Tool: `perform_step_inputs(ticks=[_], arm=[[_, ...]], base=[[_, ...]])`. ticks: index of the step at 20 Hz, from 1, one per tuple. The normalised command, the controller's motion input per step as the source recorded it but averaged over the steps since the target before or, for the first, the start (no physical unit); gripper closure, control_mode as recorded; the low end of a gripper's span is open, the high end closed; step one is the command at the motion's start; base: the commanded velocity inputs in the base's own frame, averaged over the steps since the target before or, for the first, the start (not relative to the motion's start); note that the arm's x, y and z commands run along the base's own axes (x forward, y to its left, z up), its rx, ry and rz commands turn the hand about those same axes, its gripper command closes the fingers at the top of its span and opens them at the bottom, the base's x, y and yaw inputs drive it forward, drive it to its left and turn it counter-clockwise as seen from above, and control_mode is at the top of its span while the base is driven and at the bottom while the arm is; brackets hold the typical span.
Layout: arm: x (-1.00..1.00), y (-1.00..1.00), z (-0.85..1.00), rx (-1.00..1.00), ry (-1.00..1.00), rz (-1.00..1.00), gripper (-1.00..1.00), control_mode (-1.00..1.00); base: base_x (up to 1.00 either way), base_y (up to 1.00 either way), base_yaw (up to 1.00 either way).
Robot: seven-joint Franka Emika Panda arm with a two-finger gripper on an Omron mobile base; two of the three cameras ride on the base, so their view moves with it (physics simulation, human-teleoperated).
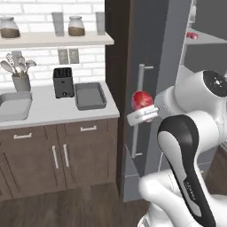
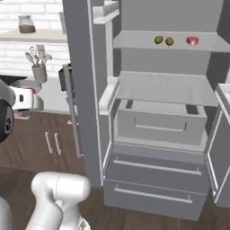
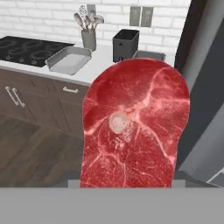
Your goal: Place one potato and one steak in each tupperware on the nearby counter, to pack two identical lunches.
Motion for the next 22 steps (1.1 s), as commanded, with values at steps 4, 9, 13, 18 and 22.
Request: perform_step_inputs(ticks=[4,9,13,18,22], arm=[[0.00,0.00,0.00,0.00,0.00,0.00,1.00,1.00],[0.00,0.00,0.00,0.00,0.00,0.00,1.00,1.00],[0.00,0.00,0.00,0.00,0.00,0.00,1.00,1.00],[0.00,0.00,0.00,0.00,0.00,0.00,1.00,1.00],[0.00,0.00,0.00,0.00,0.00,0.00,1.00,1.00]], base=[[0.00,1.00,0.00],[0.00,1.00,0.00],[0.06,1.00,0.00],[0.33,0.90,-0.03],[0.85,0.29,-0.13]])
